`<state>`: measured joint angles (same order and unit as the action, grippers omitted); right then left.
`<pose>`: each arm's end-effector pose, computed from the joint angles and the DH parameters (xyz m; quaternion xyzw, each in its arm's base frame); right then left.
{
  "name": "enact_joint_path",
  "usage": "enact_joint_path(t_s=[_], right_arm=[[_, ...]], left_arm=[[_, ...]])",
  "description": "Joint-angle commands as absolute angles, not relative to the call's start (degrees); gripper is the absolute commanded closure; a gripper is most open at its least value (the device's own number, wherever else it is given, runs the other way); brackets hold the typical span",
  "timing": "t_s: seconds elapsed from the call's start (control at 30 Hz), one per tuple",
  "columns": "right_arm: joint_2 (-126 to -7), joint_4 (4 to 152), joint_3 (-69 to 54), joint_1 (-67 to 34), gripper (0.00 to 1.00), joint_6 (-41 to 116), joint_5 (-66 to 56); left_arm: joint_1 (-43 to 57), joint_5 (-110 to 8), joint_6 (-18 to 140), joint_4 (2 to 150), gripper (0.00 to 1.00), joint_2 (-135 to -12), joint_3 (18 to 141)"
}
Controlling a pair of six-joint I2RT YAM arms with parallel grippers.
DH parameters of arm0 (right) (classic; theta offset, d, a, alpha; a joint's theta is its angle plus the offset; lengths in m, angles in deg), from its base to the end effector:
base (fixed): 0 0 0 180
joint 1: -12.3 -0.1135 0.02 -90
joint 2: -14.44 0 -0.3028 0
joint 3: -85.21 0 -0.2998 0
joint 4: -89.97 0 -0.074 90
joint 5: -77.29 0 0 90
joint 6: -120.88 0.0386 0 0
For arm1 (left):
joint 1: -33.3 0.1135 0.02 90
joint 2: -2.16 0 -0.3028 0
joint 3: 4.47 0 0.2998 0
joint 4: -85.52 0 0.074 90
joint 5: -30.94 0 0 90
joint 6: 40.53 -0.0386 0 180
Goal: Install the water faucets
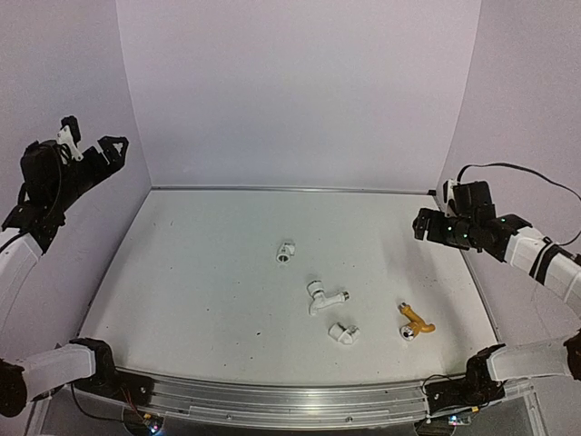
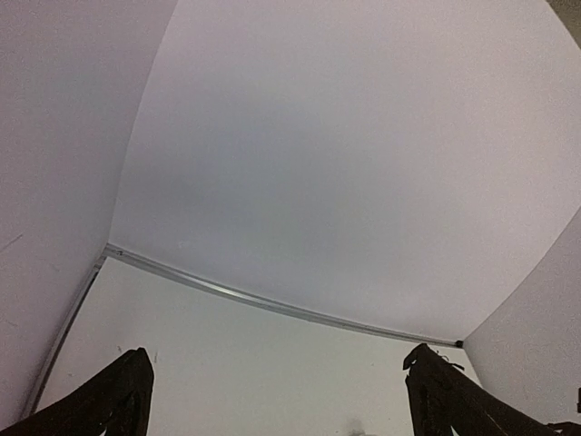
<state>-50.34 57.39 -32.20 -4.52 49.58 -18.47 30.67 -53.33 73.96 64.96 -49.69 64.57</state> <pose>0.2719 0.0782 0.3119 0.0378 0.8845 0.0988 0.4545 0.2312 -0.0145 0.4336 -0.1041 0.7200 -0.1960 0.6575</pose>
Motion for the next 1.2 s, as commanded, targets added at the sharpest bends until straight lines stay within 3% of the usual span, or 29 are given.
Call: enact_joint_path(t_s=[0.0,0.27,0.5,0.8,1.0,1.17], right_arm=[[-52.69,53.61,-30.43,-4.57,0.02,52.07,-20.11],[-51.96,51.35,-33.14,-4.52,0.02,51.55,-21.64],[-49.59,50.07,-35.80,-4.53,0.02,54.49,-21.80],[-53.16,48.60,-36.87,-4.57,0.02,53.89,-13.42],[-59.54,51.12,-36.66,-7.58,0.02,56.30,-1.41],[-64.10,54.76,-36.50,-15.16,0.02,58.92,-0.86]], left_arm=[[30.72,-47.28,77.31,60.52,0.00,-50.83,65.01],[30.66,-50.19,79.55,60.18,0.00,-48.89,59.30],[30.71,-42.55,79.58,59.74,0.00,-49.24,56.69],[30.33,-29.35,84.54,60.04,0.04,-59.40,52.16],[18.75,-32.73,86.63,62.95,0.06,-66.60,51.09],[8.96,-35.84,89.32,67.06,0.08,-73.69,52.34]])
